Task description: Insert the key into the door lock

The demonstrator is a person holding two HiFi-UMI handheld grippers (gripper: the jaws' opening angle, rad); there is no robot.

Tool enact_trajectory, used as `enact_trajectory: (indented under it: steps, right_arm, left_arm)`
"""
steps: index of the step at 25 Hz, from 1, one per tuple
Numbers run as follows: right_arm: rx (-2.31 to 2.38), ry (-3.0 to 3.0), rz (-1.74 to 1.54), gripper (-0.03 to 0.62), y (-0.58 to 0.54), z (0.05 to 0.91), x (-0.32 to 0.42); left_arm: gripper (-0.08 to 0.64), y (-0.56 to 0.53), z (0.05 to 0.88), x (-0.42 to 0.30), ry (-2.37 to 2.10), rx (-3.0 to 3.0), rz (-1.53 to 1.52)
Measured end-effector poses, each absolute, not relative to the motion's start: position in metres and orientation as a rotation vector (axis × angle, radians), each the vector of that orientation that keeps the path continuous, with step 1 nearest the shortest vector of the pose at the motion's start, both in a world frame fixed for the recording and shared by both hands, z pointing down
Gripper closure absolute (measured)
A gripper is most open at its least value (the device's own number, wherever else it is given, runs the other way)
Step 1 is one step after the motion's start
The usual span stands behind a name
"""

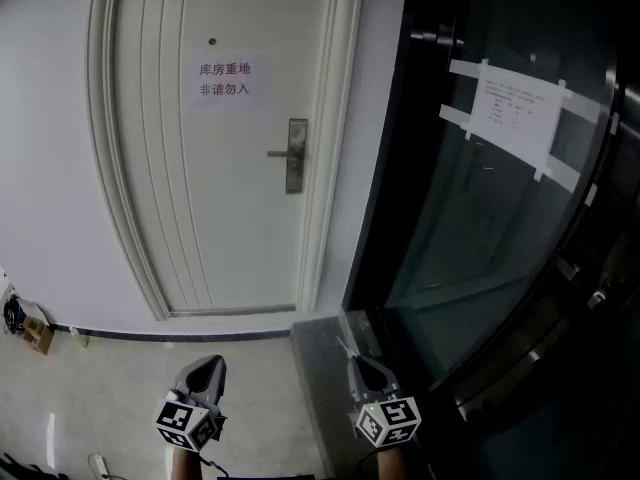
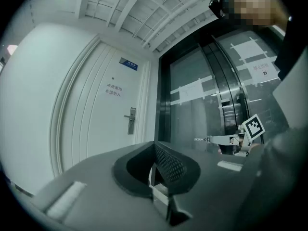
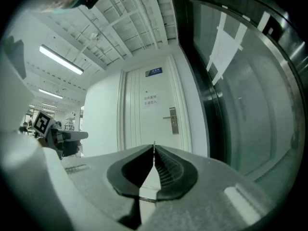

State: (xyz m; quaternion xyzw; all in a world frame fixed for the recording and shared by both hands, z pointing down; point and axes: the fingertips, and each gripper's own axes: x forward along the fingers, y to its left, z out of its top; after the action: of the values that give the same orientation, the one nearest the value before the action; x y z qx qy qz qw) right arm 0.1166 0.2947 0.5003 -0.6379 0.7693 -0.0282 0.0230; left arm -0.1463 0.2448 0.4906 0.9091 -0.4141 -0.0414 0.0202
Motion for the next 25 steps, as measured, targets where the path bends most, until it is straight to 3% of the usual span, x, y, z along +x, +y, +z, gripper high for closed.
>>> enact_trajectory:
  steps: [25]
  right_arm:
    - [-1.956, 2.368, -0.137, 0.581, 0.3, 0.507, 0.148]
  left_arm:
    - [0.557, 0.247, 0.498, -0.116, -1.271, 2.818, -0.093]
